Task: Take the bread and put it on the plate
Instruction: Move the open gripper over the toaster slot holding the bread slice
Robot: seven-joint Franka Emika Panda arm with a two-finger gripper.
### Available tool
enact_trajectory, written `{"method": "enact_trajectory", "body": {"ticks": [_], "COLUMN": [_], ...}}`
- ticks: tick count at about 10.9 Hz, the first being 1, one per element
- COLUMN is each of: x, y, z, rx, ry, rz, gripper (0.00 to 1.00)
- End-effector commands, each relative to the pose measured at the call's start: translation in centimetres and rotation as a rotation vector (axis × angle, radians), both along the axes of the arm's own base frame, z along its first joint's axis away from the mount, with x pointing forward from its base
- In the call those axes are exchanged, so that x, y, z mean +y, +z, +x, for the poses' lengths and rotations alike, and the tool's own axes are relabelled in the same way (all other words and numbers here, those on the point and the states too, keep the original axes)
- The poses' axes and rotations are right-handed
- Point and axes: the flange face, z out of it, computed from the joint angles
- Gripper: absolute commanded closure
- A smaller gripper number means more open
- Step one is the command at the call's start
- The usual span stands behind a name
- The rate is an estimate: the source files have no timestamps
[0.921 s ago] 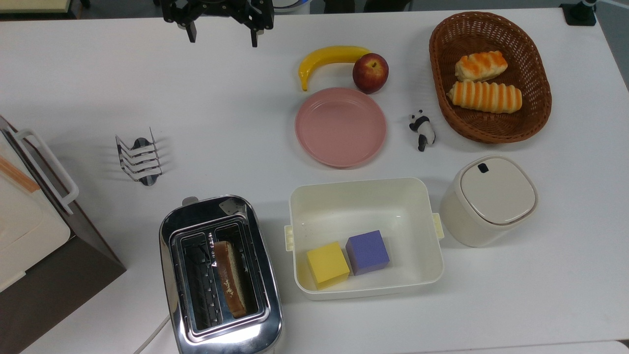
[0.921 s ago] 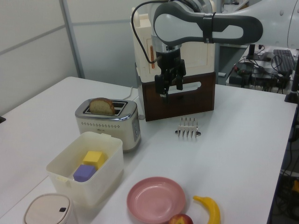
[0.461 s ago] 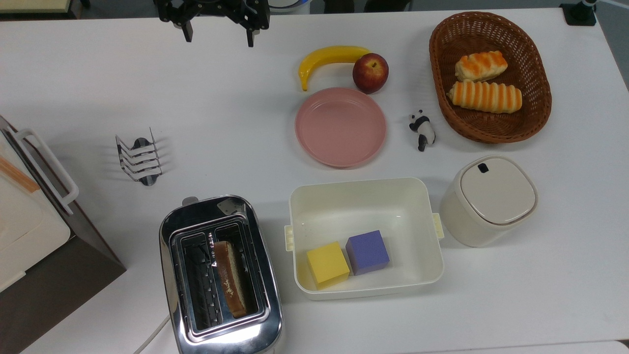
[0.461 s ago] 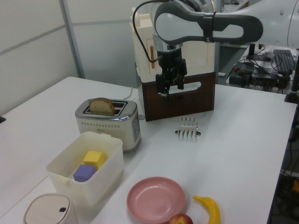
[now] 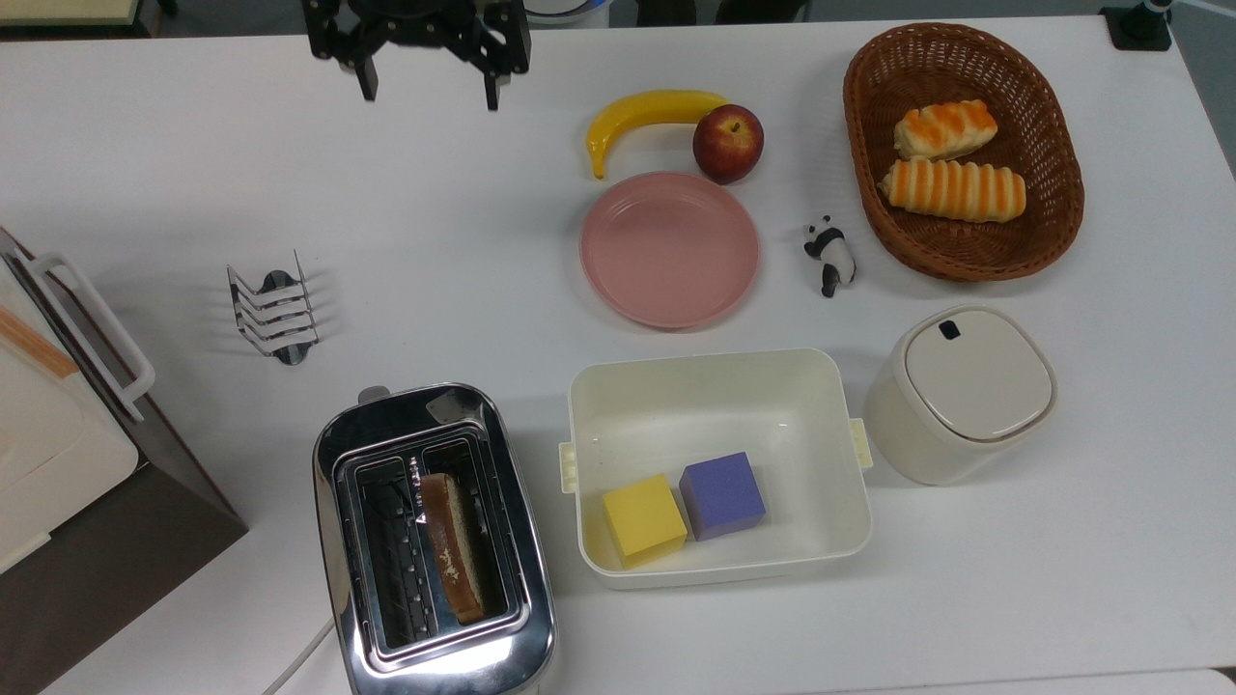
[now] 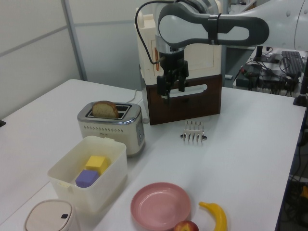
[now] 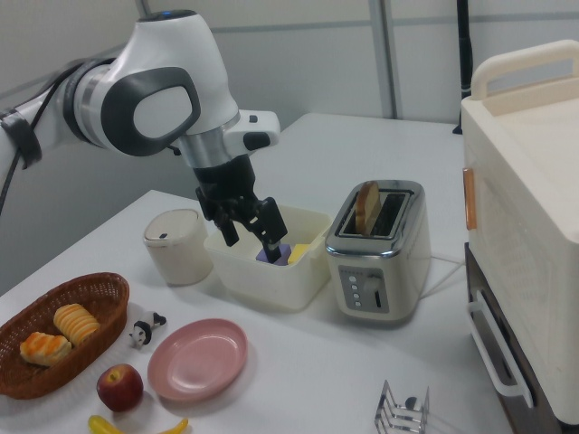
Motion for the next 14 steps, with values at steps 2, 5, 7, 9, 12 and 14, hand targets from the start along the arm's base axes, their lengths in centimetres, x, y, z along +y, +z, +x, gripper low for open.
{"method": "enact_trajectory", "body": {"ticks": [2, 5, 7, 9, 12, 14], "x": [0.4, 0.7, 0.9, 2.0, 3.6, 4.1], "y": [0.3, -0.9, -2.3, -5.5, -8.1, -10.1], "z": [3.2, 6.7, 9.2, 12.0, 14.1, 14.9], "rx": [-0.241, -0.431, -0.555, -0.602, -0.725, -0.750], "ry": [0.018, 0.032, 0.041, 0.062, 0.082, 0.104], "rz": [0.019, -0.013, -0.036, -0.054, -0.059, -0.070], "gripper": [0.00, 0.00, 0.00, 0.00, 0.00, 0.00]}}
